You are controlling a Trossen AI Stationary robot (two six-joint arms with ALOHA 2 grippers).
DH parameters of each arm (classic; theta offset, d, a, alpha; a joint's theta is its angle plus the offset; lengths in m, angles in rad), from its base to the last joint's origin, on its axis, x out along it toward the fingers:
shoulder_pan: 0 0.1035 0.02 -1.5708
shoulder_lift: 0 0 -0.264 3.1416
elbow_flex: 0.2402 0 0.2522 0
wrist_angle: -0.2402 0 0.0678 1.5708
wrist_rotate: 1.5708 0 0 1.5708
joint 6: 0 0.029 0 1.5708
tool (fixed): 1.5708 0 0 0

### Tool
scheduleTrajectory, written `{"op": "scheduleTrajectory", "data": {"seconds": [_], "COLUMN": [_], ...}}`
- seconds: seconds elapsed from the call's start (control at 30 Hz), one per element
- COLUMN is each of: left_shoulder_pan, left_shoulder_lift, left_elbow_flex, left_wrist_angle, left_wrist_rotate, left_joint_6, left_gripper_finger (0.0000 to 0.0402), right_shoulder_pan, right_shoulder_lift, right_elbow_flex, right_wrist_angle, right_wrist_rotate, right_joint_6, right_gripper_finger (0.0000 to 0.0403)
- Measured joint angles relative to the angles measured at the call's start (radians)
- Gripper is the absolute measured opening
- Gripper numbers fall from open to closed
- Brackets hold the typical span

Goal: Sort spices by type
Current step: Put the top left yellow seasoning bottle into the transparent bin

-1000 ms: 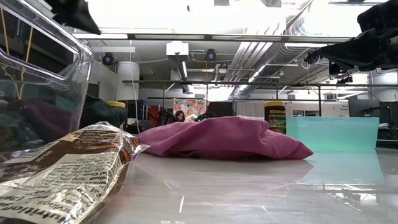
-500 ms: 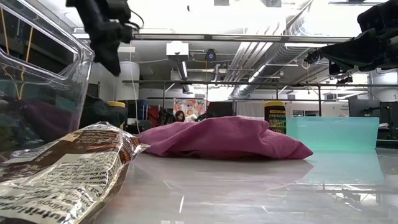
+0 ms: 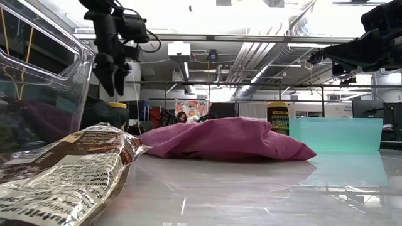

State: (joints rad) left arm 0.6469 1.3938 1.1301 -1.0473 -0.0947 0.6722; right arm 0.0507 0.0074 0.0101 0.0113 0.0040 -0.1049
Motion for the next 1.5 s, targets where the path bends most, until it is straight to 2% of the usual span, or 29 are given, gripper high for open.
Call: {"op": "scheduleTrajectory", "data": {"seconds": [0.3, 0.9, 1.03, 1.2, 1.33, 1.5], "left_shoulder_pan": [0.017, 0.047, 0.047, 0.046, 0.033, -0.017], "left_shoulder_lift": [0.043, 0.205, 0.221, 0.215, 0.195, 0.131], "left_elbow_flex": [0.000, 0.000, 0.000, 0.000, 0.012, 0.146], "left_wrist_angle": [0.006, 0.043, 0.051, 0.051, 0.037, 0.036], "left_wrist_rotate": [0.038, 0.040, 0.034, 0.057, 0.061, 0.144], "left_joint_6": [0.103, 0.099, 0.099, 0.098, 0.079, -0.031], "left_gripper_finger": [0.0310, 0.0308, 0.0274, 0.0190, 0.0190, 0.0190], "right_shoulder_pan": [0.000, 0.000, 0.000, 0.000, 0.000, 0.000], "right_shoulder_lift": [0.000, 0.000, 0.000, 0.000, 0.000, 0.000], "right_elbow_flex": [0.000, 0.000, 0.000, 0.000, 0.000, 0.000], "right_wrist_angle": [0.000, 0.000, 0.000, 0.000, 0.000, 0.000], "right_wrist_rotate": [0.000, 0.000, 0.000, 0.000, 0.000, 0.000], "right_joint_6": [0.000, 0.000, 0.000, 0.000, 0.000, 0.000], "right_gripper_finger": [0.0001, 0.0001, 0.0001, 0.0001, 0.0001, 0.0001]}}
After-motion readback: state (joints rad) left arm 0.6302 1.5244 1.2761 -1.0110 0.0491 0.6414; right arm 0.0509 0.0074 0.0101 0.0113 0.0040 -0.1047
